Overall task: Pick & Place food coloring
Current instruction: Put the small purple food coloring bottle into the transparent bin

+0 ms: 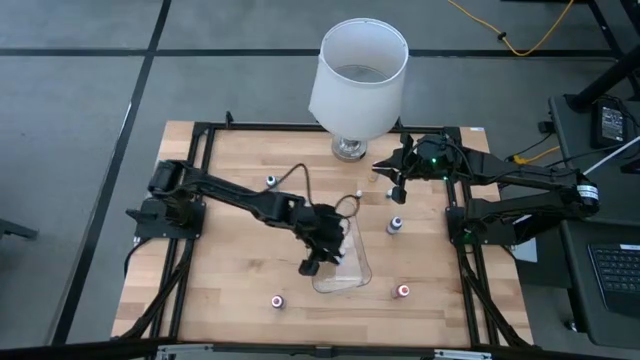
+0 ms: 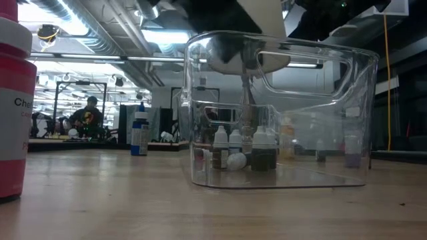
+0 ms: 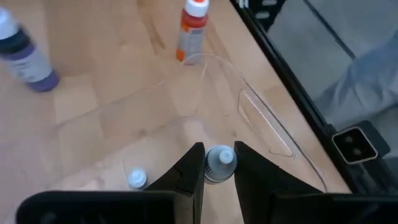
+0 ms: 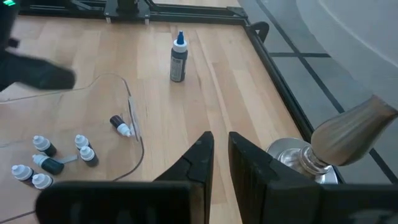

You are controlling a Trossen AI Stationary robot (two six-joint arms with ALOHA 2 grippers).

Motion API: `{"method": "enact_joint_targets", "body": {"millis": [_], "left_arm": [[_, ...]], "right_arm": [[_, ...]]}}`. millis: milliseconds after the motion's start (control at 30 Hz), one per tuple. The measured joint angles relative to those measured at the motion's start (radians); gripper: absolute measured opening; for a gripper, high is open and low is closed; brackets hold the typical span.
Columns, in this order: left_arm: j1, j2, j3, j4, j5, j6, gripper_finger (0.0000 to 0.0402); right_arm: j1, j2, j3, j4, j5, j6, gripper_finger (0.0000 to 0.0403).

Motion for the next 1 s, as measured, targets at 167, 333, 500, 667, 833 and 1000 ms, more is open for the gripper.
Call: {"method": "enact_joint_targets", "body": {"millis": [167, 333, 500, 667, 833, 1000], "left_arm": [[0.004, 0.113, 0.136, -0.076, -0.002, 0.074, 0.0063], [0.01, 0.192, 0.18, -0.055, -0.03, 0.121, 0.0063], [0.009, 0.245, 0.184, -0.019, -0.036, 0.129, 0.0063], [-0.003, 0.297, 0.184, -0.012, -0.037, 0.131, 0.0063], [-0.008, 0.33, 0.184, -0.006, -0.038, 0.13, 0.0063], [-0.008, 0.338, 0.184, 0.003, -0.06, 0.13, 0.0064]], "right_arm": [[0.0, 0.004, 0.0, 0.0, 0.0, -0.002, 0.0053], [0.0, 0.016, 0.001, -0.003, 0.0, -0.002, 0.0053], [0.002, 0.044, 0.001, 0.005, -0.002, -0.002, 0.0053], [0.003, 0.073, 0.001, 0.002, -0.042, -0.002, 0.0053], [0.01, 0.084, 0.001, -0.005, -0.054, -0.006, 0.0053], [0.012, 0.084, 0.001, -0.002, -0.054, -0.005, 0.0053]]}}
